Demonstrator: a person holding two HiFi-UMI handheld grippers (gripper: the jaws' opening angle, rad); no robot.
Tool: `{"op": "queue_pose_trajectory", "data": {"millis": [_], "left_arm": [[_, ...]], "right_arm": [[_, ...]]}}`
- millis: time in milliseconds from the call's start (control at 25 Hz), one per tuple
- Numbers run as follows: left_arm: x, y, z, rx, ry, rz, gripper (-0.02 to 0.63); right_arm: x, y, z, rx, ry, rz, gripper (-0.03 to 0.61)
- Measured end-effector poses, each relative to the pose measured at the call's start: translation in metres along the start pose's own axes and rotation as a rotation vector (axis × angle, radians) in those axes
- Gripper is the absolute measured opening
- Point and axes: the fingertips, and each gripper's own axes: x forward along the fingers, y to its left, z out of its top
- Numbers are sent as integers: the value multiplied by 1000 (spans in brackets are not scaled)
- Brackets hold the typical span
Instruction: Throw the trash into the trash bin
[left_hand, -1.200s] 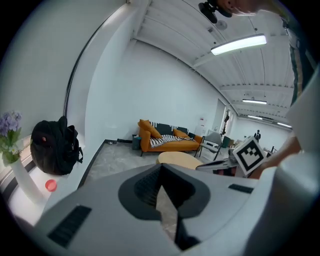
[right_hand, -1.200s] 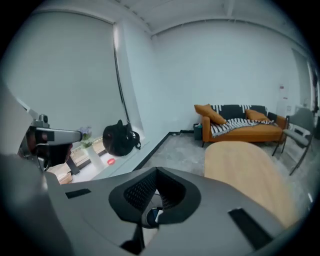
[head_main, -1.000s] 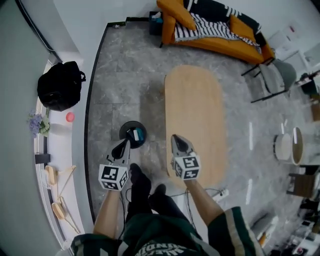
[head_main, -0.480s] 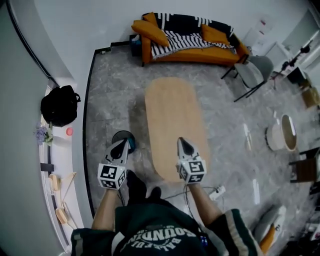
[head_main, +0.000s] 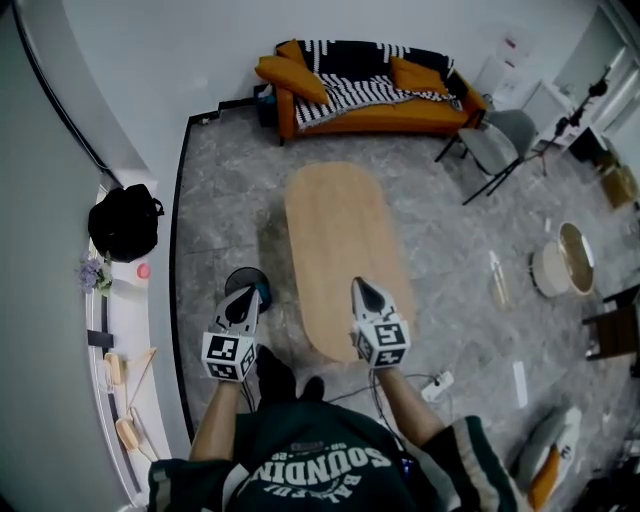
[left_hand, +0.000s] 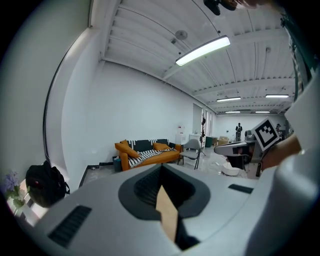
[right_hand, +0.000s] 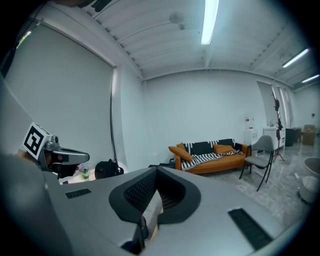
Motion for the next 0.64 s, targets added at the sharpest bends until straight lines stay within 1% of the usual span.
{"op": "queue_pose_trajectory", "data": {"millis": [400,640], "left_arm": [[-14,-6,-5,-4,-1,11,2],[-19,-4,-6,-12,5,15,2]], "right_arm": [[-13,7,0,-5,-10,10,0],[-15,13,-4,3,6,14,0]]}}
